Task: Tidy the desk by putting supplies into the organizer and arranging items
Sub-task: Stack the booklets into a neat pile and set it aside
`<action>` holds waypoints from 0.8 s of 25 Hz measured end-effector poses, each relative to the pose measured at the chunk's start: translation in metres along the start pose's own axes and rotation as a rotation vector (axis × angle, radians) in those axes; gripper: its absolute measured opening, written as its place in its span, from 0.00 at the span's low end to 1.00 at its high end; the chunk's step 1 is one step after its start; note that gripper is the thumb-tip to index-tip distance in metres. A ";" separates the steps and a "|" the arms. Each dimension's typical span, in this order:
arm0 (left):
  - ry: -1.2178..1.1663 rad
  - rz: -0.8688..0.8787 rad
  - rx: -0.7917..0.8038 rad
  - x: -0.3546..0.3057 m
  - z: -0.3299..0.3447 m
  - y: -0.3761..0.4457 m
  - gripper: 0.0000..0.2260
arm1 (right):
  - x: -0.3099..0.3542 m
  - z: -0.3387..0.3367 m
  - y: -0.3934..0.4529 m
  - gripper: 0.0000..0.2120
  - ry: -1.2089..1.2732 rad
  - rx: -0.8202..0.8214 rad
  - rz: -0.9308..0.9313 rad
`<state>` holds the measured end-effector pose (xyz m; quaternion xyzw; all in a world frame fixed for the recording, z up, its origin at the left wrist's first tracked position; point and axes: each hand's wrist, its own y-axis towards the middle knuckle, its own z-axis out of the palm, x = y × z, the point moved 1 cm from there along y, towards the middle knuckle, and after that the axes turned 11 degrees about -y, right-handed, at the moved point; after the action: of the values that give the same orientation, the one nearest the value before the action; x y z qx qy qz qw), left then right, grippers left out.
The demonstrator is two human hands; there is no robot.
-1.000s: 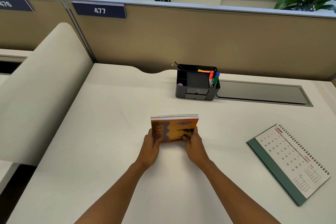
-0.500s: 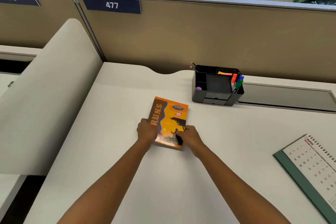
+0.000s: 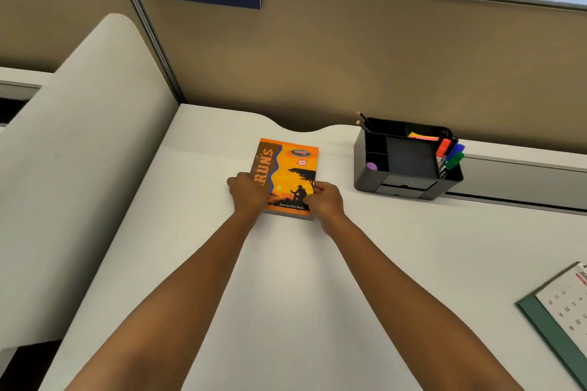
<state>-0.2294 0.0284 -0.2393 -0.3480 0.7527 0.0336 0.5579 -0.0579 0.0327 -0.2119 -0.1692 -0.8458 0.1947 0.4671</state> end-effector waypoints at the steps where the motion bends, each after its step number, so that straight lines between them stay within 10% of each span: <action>1: -0.013 0.019 0.010 -0.003 0.000 0.007 0.21 | 0.005 0.004 0.006 0.14 -0.030 -0.018 -0.007; 20: -0.022 0.112 0.017 -0.029 -0.005 0.028 0.15 | 0.028 0.022 0.039 0.12 -0.003 -0.012 -0.028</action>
<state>-0.2453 0.0618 -0.2218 -0.3001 0.7650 0.0622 0.5665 -0.0872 0.0762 -0.2212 -0.1598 -0.8500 0.1834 0.4673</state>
